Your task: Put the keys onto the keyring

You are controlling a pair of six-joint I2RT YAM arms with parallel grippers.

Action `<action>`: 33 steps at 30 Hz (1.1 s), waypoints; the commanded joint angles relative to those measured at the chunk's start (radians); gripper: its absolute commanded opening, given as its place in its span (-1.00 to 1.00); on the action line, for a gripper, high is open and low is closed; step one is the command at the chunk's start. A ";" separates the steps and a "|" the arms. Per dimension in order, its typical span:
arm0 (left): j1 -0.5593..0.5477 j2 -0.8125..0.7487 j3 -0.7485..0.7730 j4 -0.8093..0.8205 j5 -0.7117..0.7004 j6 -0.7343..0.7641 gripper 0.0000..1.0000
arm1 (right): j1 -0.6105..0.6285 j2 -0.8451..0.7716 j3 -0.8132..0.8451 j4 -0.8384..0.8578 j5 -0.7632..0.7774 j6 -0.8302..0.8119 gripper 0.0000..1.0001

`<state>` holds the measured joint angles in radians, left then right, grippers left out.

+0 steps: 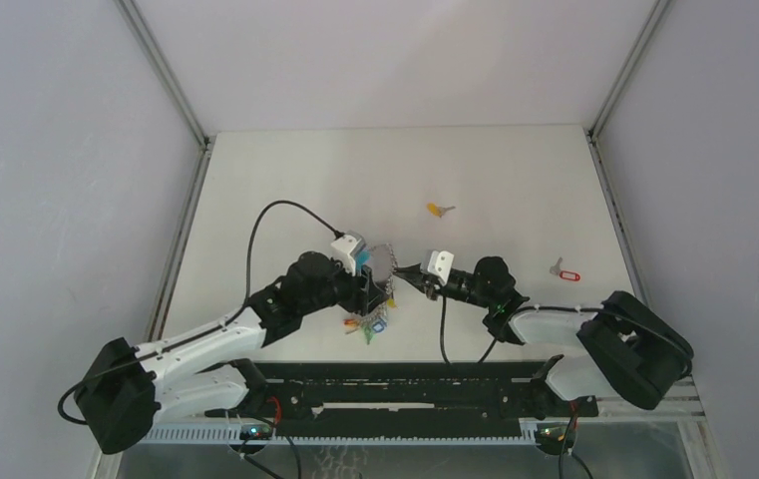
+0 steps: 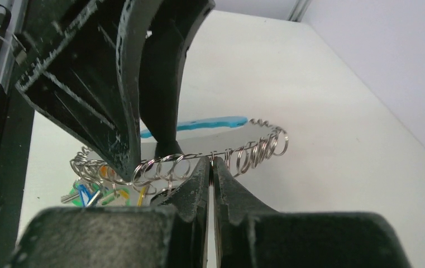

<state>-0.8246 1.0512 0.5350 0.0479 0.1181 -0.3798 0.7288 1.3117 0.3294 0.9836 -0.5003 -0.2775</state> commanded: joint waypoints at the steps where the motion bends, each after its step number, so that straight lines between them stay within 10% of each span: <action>1: 0.087 -0.099 -0.092 0.248 0.051 -0.092 0.31 | -0.036 0.100 0.062 0.116 -0.108 0.050 -1.00; 9: 0.157 -0.260 -0.265 0.444 0.052 -0.075 0.67 | -0.093 0.219 0.151 0.203 -0.249 0.110 -1.00; 33: 0.242 -0.121 -0.401 0.928 0.198 0.338 0.59 | -0.157 0.219 0.233 0.118 -0.438 0.145 -1.00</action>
<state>-0.5903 0.9005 0.1997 0.7368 0.2832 -0.1261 0.5797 1.5654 0.5209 1.0847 -0.9016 -0.1520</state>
